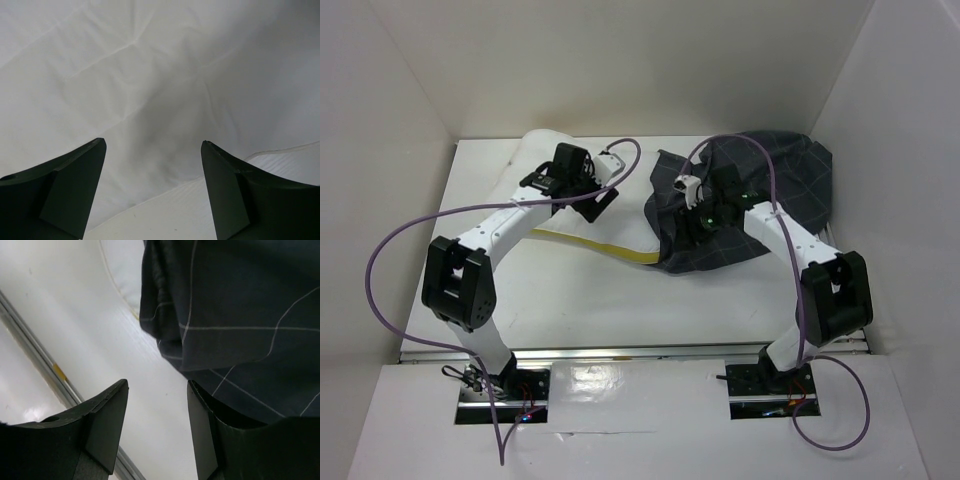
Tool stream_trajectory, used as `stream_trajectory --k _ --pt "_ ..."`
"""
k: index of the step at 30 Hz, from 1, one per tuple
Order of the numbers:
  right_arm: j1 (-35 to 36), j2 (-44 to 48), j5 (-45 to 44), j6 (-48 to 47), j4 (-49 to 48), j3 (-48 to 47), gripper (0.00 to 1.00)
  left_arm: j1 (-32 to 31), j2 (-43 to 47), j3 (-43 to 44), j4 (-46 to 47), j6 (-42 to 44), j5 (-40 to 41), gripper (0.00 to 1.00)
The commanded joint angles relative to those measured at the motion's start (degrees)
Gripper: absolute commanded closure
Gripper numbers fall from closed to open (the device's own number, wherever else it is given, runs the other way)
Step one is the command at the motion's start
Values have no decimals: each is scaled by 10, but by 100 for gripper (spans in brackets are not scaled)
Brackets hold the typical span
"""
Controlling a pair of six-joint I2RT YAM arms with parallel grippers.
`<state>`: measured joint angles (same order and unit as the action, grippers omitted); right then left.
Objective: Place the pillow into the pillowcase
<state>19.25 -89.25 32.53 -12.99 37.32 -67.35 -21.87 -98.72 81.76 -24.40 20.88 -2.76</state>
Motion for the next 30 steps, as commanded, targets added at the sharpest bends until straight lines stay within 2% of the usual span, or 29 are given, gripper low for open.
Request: stream_trajectory --k 1,13,21,24,25,27,30 --pt "8 23 -19 40 -80 -1 42 -2 3 9 26 3 3 10" --pt "50 -35 6 68 -115 -42 43 20 38 -42 32 8 3 10" --pt "68 -67 -13 68 -126 -53 49 32 58 -67 38 8 -2 10" --pt "68 -82 -33 74 -132 -66 76 43 80 -81 27 28 -45 8" --pt "68 -89 -40 74 -132 -73 92 43 87 -86 18 48 -60 8" --pt "68 -95 -48 74 -132 -78 99 43 113 -109 12 78 -101 7" --pt "68 -106 -42 68 -126 -90 100 43 143 -145 -12 169 -148 4"
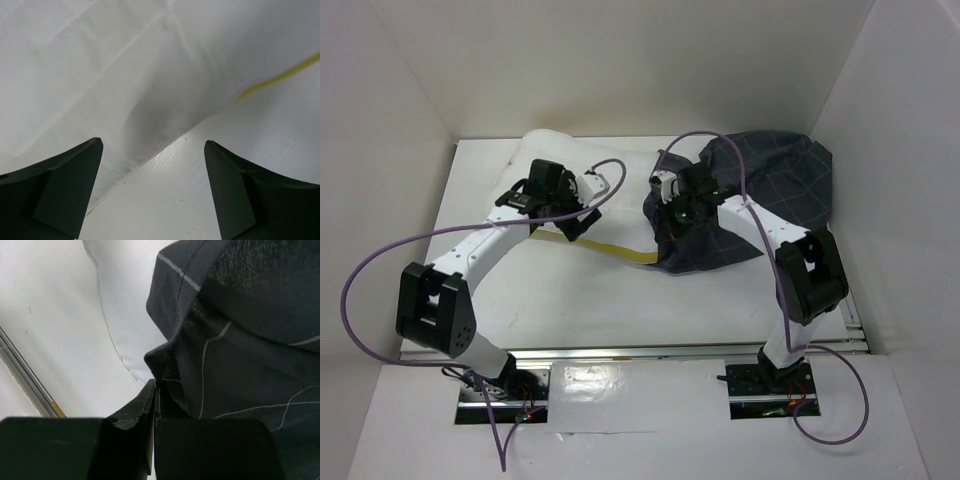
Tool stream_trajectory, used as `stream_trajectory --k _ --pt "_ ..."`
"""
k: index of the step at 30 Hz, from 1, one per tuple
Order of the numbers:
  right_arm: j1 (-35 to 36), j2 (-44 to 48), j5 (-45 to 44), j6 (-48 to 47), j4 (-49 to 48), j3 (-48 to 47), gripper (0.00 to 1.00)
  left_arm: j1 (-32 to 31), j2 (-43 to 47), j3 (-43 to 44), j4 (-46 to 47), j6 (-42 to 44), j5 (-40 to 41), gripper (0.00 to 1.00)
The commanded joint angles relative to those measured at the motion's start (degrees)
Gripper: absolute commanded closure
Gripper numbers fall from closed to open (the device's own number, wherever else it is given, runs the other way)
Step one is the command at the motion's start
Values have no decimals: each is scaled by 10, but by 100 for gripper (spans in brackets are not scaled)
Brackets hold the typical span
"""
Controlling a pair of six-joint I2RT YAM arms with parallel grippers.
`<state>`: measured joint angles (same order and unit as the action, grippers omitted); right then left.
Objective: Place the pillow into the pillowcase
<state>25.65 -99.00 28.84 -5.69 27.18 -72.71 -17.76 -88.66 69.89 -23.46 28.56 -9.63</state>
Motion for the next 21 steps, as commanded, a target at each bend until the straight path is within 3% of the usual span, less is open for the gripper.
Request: stream_trajectory --k 1,6,10,15,21 --pt "4 -8 -5 -5 -25 -37 100 2 49 -36 -29 118 -90 3" --pt "4 -25 7 -5 -13 -55 100 7 94 -89 -49 302 -166 0" --pt "4 -30 12 -5 -13 -67 100 7 106 -159 31 387 -174 0" --pt "4 -36 23 -5 -13 -72 100 7 43 -173 206 338 -140 0" --pt "4 -51 28 -5 -7 -91 100 7 -59 -89 257 254 -126 1"
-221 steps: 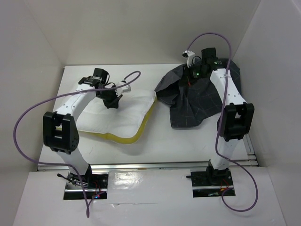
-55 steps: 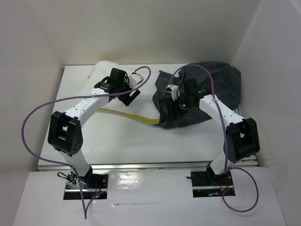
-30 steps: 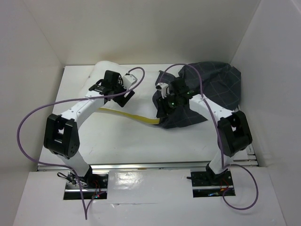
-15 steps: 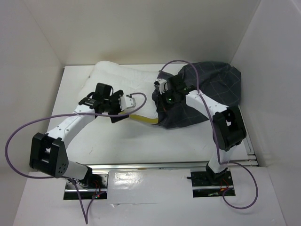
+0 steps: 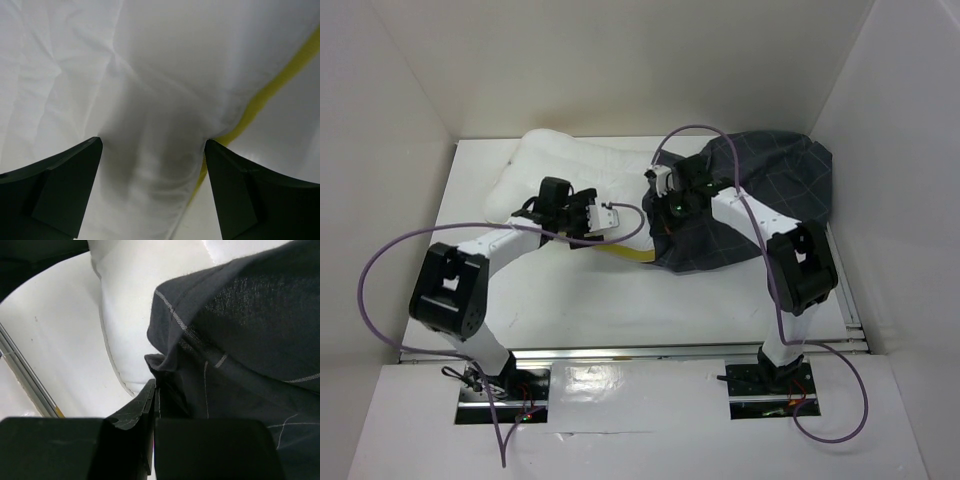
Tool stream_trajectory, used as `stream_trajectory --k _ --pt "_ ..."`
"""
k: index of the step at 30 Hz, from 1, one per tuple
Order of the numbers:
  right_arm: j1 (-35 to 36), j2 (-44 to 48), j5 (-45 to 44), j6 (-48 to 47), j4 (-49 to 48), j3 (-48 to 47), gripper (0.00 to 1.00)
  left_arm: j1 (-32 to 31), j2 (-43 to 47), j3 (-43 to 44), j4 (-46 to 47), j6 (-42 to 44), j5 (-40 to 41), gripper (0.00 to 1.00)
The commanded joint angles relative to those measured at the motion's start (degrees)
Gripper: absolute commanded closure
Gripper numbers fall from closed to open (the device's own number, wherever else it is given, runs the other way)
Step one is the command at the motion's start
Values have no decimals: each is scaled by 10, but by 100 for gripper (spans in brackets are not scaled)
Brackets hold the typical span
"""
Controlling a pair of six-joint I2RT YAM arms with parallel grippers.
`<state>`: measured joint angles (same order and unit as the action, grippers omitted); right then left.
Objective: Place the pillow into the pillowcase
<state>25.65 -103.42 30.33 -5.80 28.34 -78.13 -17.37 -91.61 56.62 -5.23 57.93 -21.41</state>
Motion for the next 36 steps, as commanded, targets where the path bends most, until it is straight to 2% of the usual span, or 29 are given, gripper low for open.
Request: stream_trajectory --k 1,7,9,10,11,12,13,15,18,24,28,36 --pt "4 -13 13 -3 -13 -42 100 3 -49 59 70 -48 -8 2" --pt "4 -24 20 -3 -13 -60 100 3 -66 74 31 -48 -64 10" --pt "4 -24 20 -3 -13 -66 100 3 -66 81 2 -42 -83 24" --pt "4 -29 15 -3 -13 -66 100 3 -66 89 -21 -34 -89 39" --pt "4 -29 15 -3 -13 -66 100 -4 -78 119 -47 -34 -84 86" --pt "4 -29 15 -3 -7 -72 100 -4 -87 134 -63 -50 -73 100" --pt "4 -35 15 -3 -7 -78 100 -10 -103 150 -75 -106 -73 100" --pt "4 -35 20 -3 -1 -85 100 -5 -120 206 -100 -146 -73 100" --pt "4 -35 25 -3 19 -106 100 8 -134 260 -101 -263 -68 100" --pt "4 -40 48 7 56 -149 100 8 -134 305 -92 -361 -29 100" --pt "4 -51 66 18 76 -197 100 -15 -129 335 -81 -417 21 100" --pt "4 -91 71 29 76 -278 100 -45 -134 380 -94 -499 29 100"
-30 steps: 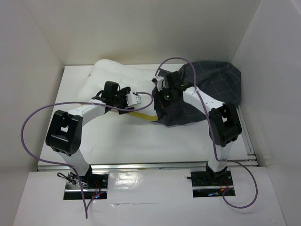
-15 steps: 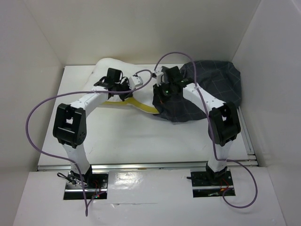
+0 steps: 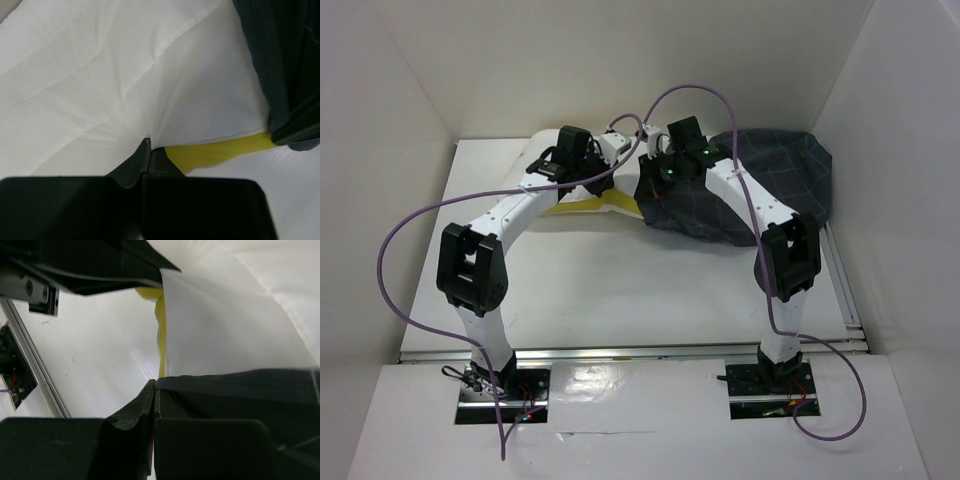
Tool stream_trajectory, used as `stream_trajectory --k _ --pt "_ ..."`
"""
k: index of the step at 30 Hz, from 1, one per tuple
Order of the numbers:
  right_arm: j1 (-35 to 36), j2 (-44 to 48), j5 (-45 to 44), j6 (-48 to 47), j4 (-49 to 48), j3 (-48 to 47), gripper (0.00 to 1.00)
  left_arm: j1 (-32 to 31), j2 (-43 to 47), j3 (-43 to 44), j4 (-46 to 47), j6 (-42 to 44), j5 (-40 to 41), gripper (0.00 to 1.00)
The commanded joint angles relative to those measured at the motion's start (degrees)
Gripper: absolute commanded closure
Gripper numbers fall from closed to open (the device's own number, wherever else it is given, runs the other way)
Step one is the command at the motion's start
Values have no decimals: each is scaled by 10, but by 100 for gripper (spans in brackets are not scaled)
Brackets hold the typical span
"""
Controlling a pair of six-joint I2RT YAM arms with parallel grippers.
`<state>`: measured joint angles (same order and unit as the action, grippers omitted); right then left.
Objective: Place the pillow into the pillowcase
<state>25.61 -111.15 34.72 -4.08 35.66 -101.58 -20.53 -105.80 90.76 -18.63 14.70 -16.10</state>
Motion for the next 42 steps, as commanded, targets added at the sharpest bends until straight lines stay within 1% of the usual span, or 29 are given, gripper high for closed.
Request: stream_trajectory --k 1,6,13,17,19,21,25,29,32,38,39,40,41,42 --pt "4 -13 32 18 3 -43 100 -14 8 39 40 -77 -24 100" --pt "4 -19 32 24 -14 -56 100 -19 2 55 40 -136 -65 100" --pt "4 -24 33 29 -24 -71 100 -30 13 15 52 -148 -95 100" --pt "4 -24 40 35 -31 -71 100 -35 24 -29 67 -153 -116 100" --pt "4 -24 40 35 -31 -57 100 -35 24 -44 79 -164 -116 100" --pt "4 -18 40 35 -31 -43 100 -35 24 -49 86 -172 -139 100" --pt "4 -13 60 35 -31 -43 100 -35 18 -42 103 -226 -169 100" --pt "4 -19 60 35 -31 -49 100 -41 -4 -15 115 -266 -190 100" --pt "4 -19 60 35 -31 -49 100 -41 -10 -3 127 -280 -206 100" --pt "4 -8 65 40 -31 -28 100 -47 -10 2 123 -268 -219 100" --pt "4 -8 54 40 -31 -28 97 -47 -10 2 109 -260 -219 100" --pt "4 -3 45 35 -24 -28 87 -52 -10 2 96 -251 -224 100" --pt "4 -3 35 35 -24 -23 74 -52 -17 13 78 -239 -224 91" --pt "-2 10 19 29 -24 -18 55 -52 -22 23 32 -210 -224 84"
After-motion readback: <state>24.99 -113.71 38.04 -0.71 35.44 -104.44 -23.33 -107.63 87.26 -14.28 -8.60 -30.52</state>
